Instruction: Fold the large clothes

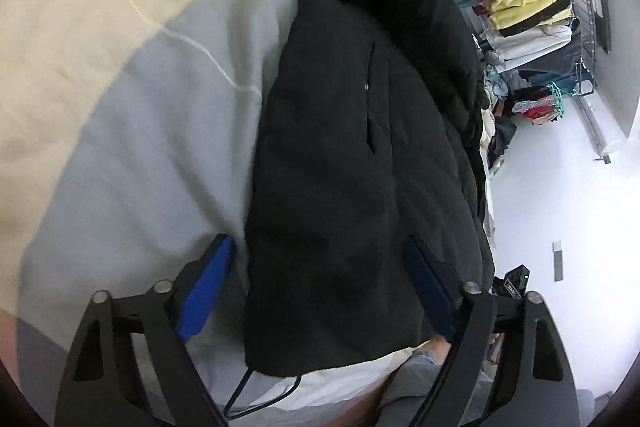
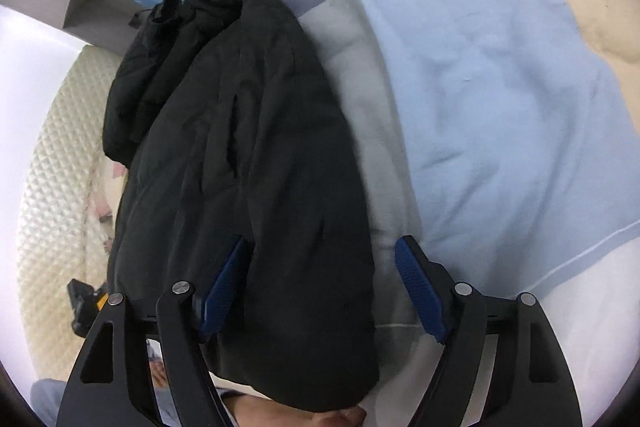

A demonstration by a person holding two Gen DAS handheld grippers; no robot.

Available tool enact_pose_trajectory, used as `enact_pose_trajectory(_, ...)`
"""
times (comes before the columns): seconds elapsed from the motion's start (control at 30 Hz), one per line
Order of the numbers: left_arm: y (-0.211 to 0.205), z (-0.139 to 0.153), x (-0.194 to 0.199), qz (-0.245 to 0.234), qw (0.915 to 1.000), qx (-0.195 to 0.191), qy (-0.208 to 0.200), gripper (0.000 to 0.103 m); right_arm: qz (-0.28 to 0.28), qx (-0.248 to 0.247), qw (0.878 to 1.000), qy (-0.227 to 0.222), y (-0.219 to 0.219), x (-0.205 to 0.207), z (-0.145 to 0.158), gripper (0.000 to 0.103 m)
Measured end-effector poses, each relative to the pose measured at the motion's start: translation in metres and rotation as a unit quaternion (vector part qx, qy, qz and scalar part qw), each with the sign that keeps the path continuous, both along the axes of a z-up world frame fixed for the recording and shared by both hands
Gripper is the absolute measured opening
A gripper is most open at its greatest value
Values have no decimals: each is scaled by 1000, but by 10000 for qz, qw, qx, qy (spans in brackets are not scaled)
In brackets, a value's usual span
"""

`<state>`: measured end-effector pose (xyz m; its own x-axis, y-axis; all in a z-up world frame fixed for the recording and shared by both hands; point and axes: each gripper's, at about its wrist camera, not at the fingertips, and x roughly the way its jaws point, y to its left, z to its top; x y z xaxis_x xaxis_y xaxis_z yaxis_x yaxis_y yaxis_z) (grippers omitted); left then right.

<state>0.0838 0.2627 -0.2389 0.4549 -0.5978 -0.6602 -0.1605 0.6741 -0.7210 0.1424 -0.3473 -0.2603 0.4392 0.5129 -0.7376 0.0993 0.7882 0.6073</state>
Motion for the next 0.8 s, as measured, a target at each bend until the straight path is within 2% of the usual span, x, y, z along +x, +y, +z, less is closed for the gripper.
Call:
enact_pose_trajectory(0.07,-4,3,0,-90,9999,-6,-49,70,89,274,9995,-85,3,0,7,76)
enact_pose_trajectory(0.23,-5,23,-9,-268,9988,-122,-403,65,513,608,9958,-456,19,-4,29,76)
enact_pose_trajectory(0.33,1,36,-17,-354,9952,-530,-737,63,620,621,9947,-538,23,-2,32,78)
enact_pose_trajectory(0.4,0,43,-18,-389,9937,-657,-822,63,550,521,9965,-362,21,2,23,78)
enact_pose_trajectory(0.5,-2,35,-12,-378,9966,-388,-615,63,438,209,9988,10,16,8,3,78)
enact_pose_trajectory(0.6,-8,16,-2,-330,9991,-114,-254,63,386,278,9987,194,12,12,-13,78)
enact_pose_trajectory(0.7,-9,0,2,-285,9993,-241,-60,63,495,400,9979,79,16,13,-10,78)
enact_pose_trajectory(0.8,-13,-2,1,-284,9987,-408,-152,63,629,522,9966,-9,25,16,-6,78)
